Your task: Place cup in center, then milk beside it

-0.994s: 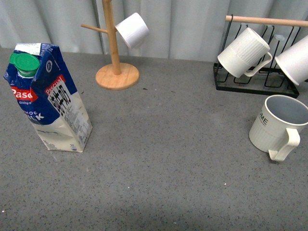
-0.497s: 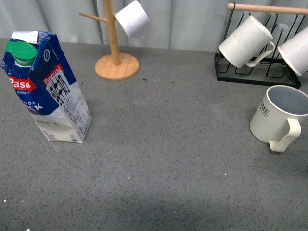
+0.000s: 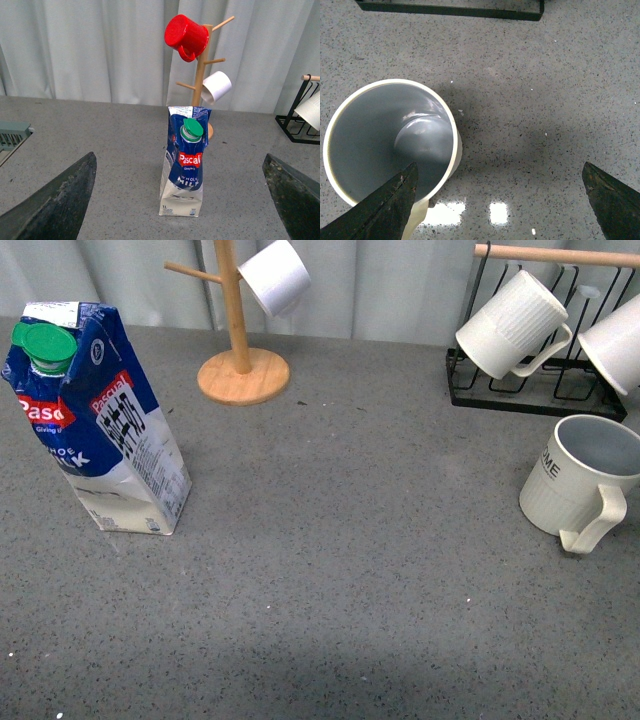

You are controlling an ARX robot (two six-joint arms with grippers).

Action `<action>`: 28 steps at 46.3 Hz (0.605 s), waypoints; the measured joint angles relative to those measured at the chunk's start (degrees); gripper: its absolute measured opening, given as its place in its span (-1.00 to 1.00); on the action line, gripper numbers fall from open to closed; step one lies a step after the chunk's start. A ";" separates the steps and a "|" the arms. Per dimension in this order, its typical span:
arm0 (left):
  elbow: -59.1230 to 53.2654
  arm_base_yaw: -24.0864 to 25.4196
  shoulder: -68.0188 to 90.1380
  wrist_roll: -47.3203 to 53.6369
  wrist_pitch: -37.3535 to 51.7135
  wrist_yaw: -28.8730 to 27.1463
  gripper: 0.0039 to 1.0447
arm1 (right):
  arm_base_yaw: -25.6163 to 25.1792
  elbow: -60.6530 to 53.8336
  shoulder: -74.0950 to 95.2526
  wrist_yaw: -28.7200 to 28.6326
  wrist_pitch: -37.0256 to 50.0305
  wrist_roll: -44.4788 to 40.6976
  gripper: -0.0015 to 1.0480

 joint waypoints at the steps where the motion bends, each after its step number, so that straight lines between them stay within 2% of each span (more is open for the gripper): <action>1: 0.00 0.00 0.00 0.00 0.00 0.00 0.88 | 0.02 0.52 0.46 0.00 -0.48 0.28 0.82; 15: 0.00 0.00 0.00 0.00 0.00 0.02 0.88 | 0.79 4.81 5.42 -0.24 -4.63 4.31 0.78; 28: 0.00 0.00 0.00 0.00 0.00 0.00 0.88 | 1.55 6.80 6.93 -0.59 -6.82 7.41 -0.19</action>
